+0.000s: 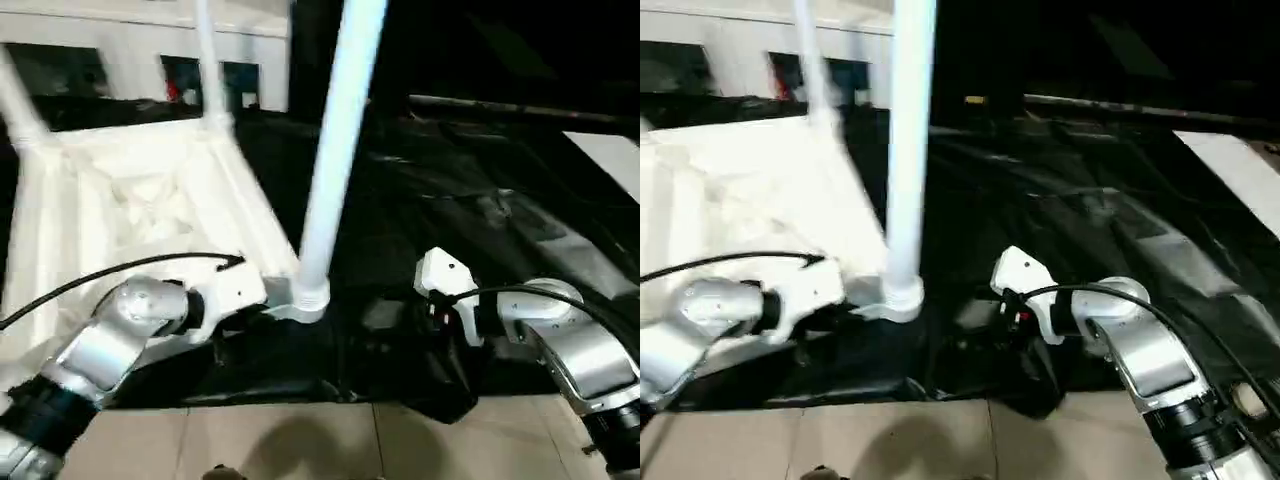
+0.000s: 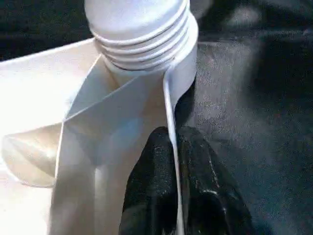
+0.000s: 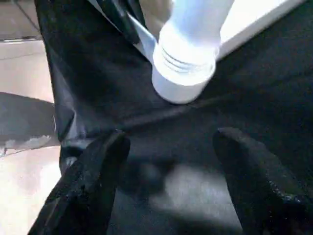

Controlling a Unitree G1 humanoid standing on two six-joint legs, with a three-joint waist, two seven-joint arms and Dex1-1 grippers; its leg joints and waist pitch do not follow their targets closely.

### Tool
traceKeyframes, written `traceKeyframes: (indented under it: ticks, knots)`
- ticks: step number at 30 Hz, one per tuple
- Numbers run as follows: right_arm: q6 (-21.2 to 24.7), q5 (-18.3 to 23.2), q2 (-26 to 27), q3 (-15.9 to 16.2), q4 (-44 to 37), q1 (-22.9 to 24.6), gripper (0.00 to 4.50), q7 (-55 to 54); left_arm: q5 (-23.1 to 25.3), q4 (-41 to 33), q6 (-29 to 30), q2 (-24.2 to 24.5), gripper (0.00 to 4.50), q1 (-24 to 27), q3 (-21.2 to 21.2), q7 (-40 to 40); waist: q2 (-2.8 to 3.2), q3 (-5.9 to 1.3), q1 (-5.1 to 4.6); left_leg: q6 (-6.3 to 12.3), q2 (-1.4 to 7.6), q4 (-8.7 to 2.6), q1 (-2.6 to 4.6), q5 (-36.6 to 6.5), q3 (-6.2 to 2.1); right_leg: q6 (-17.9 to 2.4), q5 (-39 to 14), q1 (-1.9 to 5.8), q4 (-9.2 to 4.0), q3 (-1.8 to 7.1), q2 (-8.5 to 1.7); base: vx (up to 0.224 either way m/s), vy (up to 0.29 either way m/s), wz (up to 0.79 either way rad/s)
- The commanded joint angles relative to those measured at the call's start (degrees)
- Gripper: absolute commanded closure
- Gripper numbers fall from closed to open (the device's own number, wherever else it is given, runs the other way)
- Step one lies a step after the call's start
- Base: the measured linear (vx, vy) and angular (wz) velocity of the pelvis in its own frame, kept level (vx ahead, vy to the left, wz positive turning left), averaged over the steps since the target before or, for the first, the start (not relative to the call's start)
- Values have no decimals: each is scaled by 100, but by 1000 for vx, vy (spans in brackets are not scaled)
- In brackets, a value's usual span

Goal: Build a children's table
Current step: Rotate table base

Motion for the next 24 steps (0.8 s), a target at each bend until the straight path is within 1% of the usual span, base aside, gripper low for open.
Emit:
traceKeyframes:
  ticks: [1,2,3,4,6,7,8,9,10,11,13,14,15,16,18,20,21,22,23,24]
  knots:
    - [-32,11,-44,-20,27,-69,132,-51,218,180,-571,-101,448,-161,-124,-14,86,-355,-6,-115,-9,-409,192,-2411,60,-548,-2776,99,-574,168,-310,0,0,0]
    - [-40,11,-44,-22,27,-61,132,-63,268,303,-695,-116,448,-190,-128,-33,89,-359,13,-121,-11,-412,182,-2378,60,-535,-2791,111,-569,171,-317,0,0,0]
    - [-43,14,-40,-26,26,-53,132,-77,316,478,-817,-153,448,-223,-105,-31,89,-367,31,-122,-12,-424,141,-2264,54,-497,-2785,150,-562,172,-329,0,0,0]
    - [-43,14,-38,-26,23,-49,132,-82,355,549,-916,-153,448,-245,-125,-41,97,-374,55,-139,-4,-432,132,-2196,48,-474,-2758,159,-551,172,-339,0,0,0]
    - [-51,9,-22,-18,17,-34,132,-98,421,714,-1140,-176,448,-285,-195,-85,108,-374,52,-159,-4,-439,125,-2226,40,-466,-2764,165,-540,165,-340,0,0,0]
    - [-51,9,-22,-18,17,-34,132,-98,421,714,-1140,-176,448,-285,-195,-85,103,-372,52,-158,-6,-441,118,-2227,38,-456,-2787,168,-544,162,-339,0,0,0]
    - [-55,9,-11,-16,24,-31,132,-110,457,771,-1236,-175,448,-308,-240,-117,113,-375,58,-155,-6,-438,124,-2241,39,-440,-2850,162,-548,162,-345,0,0,0]
    - [-72,9,2,-10,36,-22,132,-131,507,951,-1455,-222,448,-364,-275,-152,142,-378,57,-155,-8,-434,136,-2269,38,-437,-2879,148,-561,164,-345,0,0,0]
    - [-72,9,2,-10,36,-22,132,-131,507,951,-1455,-222,448,-364,-275,-152,129,-377,57,-158,-11,-430,144,-2297,43,-425,-2927,141,-569,162,-341,0,0,0]
    - [-78,9,6,-9,38,-18,132,-137,524,1002,-1531,-232,448,-381,-287,-165,129,-377,57,-158,-11,-430,144,-2297,43,-425,-2927,141,-569,162,-341,0,0,0]
    - [-76,23,11,-19,28,1,132,-155,534,1186,-1813,-311,448,-422,-302,-296,156,-376,60,-167,-11,-440,134,-2348,24,-399,-3034,150,-580,147,-350,0,0,0]
    - [-75,30,12,-27,22,15,132,-168,545,1275,-1980,-350,448,-441,-337,-403,168,-376,56,-166,-17,-438,146,-2394,30,-369,-3070,139,-612,144,-344,0,0,0]
    - [-79,37,13,-34,18,34,132,-184,548,1381,-2178,-407,448,-460,-384,-556,166,-382,60,-172,-18,-436,157,-2412,28,-362,-3068,140,-611,143,-346,0,0,0]
    - [-79,37,13,-36,17,37,132,-186,559,1390,-2205,-410,448,-464,-398,-575,157,-382,64,-161,-22,-437,150,-2386,28,-359,-3060,146,-612,143,-350,0,0,0]
    - [-78,45,16,-42,-2,68,132,-214,594,1485,-2436,-454,448,-511,-479,-694,214,-386,78,-166,-12,-443,164,-2472,23,-390,-3059,132,-612,148,-353,0,0,0]
    - [-68,54,24,-51,-34,104,132,-246,599,1584,-2595,-499,448,-566,-493,-722,213,-399,97,-170,-1,-446,168,-2459,25,-437,-2975,135,-596,154,-358,0,0,0]
    - [-66,58,24,-59,-44,118,132,-255,593,1618,-2629,-521,448,-588,-488,-727,219,-395,113,-171,1,-444,181,-2494,29,-452,-2962,124,-596,155,-354,0,0,0]
    - [-66,63,22,-67,-51,132,132,-261,594,1671,-2683,-551,448,-619,-479,-736,294,-398,127,-191,2,-448,189,-2525,19,-478,-2923,123,-586,162,-358,0,0,0]
    - [-64,62,23,-70,-64,152,132,-274,593,1709,-2769,-584,448,-646,-473,-751,269,-401,121,-200,6,-454,176,-2554,16,-498,-2856,145,-582,153,-357,0,0,0]
    - [-63,61,24,-71,-70,164,132,-282,588,1730,-2820,-606,448,-660,-467,-764,247,-410,143,-194,4,-461,146,-2466,19,-501,-2761,175,-567,157,-359,0,0,0]
